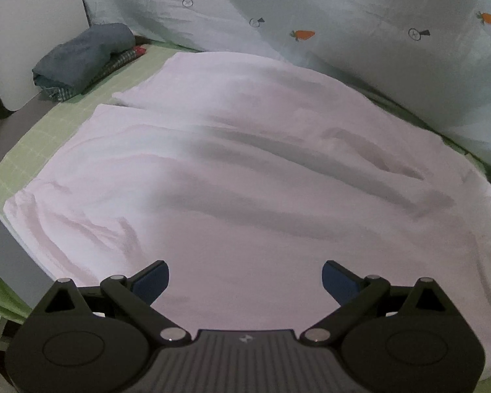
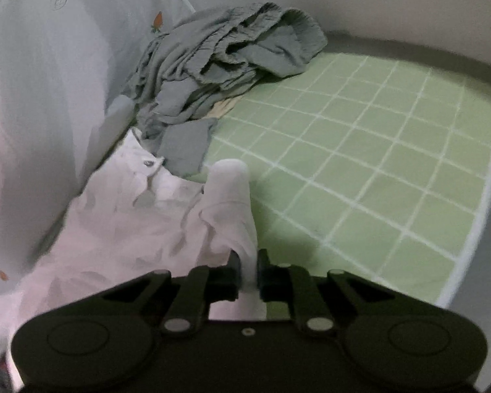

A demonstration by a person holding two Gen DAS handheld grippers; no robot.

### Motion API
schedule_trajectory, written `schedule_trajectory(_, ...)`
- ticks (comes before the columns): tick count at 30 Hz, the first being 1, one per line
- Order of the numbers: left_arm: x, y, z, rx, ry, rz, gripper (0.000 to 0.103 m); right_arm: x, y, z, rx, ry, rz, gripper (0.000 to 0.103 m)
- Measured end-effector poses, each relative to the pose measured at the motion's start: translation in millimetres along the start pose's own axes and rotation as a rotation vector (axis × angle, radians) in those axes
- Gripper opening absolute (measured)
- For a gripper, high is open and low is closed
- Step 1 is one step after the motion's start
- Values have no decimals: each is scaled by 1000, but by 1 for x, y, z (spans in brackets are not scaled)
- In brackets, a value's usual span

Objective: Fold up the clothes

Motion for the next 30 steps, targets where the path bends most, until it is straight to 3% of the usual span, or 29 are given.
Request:
schedule_trajectory(3, 2, -18, -1, -10, -5, -14, 99, -4, -9, 6, -77, -5, 67, 16)
schedule_trajectory(5, 5, -33, -3, -30, -9, -25, 99, -4, -19, 8, -146, 6, 133, 29)
schedule_trajectory(7, 9, -49, -7, -60, -12, -33, 99, -7, -31, 11, -190, 24, 158, 63)
schedule_trajectory(8, 11, -57, -11, -74, -13, -33, 99, -9, -37, 13, -211, 34, 168, 70)
schedule_trajectory(10, 18, -71, -18, -86, -14, -31, 99, -12, -54, 18, -250, 46, 176, 96)
schedule_trajectory(11, 21, -77, -22, -82, -14, -30, 99, -12, -65, 21, -271, 46, 178, 101)
schedule_trajectory(16, 35, -114, -45, -75, 0, -16, 99, -4, -123, 64, -367, 17, 135, 103)
schedule_trajectory(22, 68, -170, -84, -128, 6, 16, 98, 20, -187, 147, -446, -109, 48, 103)
schedule_trajectory(30, 122, -233, -146, -148, 4, 57, 74, 47, -248, 231, -476, -170, 72, 103)
Point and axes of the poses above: each gripper's, at about its wrist camera, not at the fingertips, and x roughly the way its jaws point, y to its right, z to its underside, the point moved 4 cm from there along x, roughly the way its jaws point, and after that the axes turned 9 degrees about -z, right-handed, at the moved point
